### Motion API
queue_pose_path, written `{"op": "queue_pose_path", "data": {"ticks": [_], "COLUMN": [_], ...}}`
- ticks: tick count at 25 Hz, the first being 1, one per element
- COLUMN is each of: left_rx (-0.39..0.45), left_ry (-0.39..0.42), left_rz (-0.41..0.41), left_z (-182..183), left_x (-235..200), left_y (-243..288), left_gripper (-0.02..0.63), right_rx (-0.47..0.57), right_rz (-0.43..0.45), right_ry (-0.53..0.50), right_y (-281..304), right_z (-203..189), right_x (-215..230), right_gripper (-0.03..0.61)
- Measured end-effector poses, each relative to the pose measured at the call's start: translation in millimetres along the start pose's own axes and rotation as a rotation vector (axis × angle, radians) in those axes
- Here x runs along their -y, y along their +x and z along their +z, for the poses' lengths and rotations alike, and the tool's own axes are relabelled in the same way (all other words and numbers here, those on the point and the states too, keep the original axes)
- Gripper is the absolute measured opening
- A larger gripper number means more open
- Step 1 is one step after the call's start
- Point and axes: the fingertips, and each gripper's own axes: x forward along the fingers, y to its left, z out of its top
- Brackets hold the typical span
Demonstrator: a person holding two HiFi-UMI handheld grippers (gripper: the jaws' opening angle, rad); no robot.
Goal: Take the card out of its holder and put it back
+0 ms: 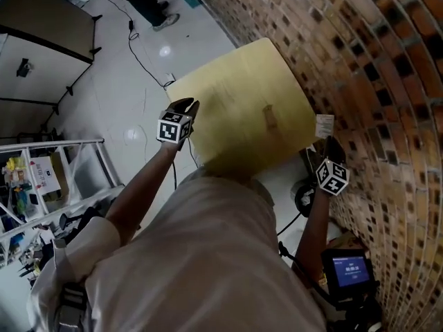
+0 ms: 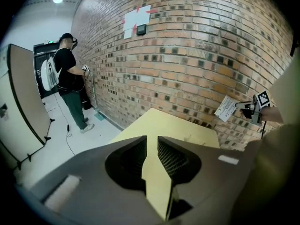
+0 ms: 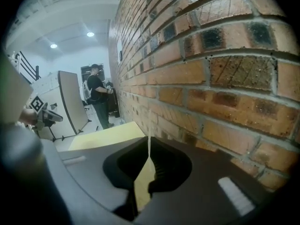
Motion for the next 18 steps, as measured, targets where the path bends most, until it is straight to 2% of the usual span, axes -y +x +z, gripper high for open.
{"op": "queue_pose_path", "data": {"ticks": [3,5,15,17,18], "left_rx": [-0.027,-0.032,-0.031,-0.025,-0.020], "left_ry": [-0.080,-0.103,-0.074,-0.045,-0.036], "left_rz": [-0.004,-0.004,-0.043,-0.051,-0.049], "left_z": [-10,-13,-10,-7,-5], "left_x": [-2,-2,12,14,14], "left_y": [2,3,10,10,9], "left_gripper": [0.091,0.089,0.088,0.020,0.020], "right_rx": [0.000,0.002,0.004,0.000,-0.001], "right_rz": [-0.008,-0.008,0.009,0.010,0.012], "right_ry": [0.011,0.017,0.005,-0.010,-0.018], "right_y": [-5,-7,0,2,4], "right_z": [-4,-5,-6,-5,-5], "right_x": [2,2,-6,-7,-9], "right_gripper": [0.015,0.015,0.015,0.015,0.015]}}
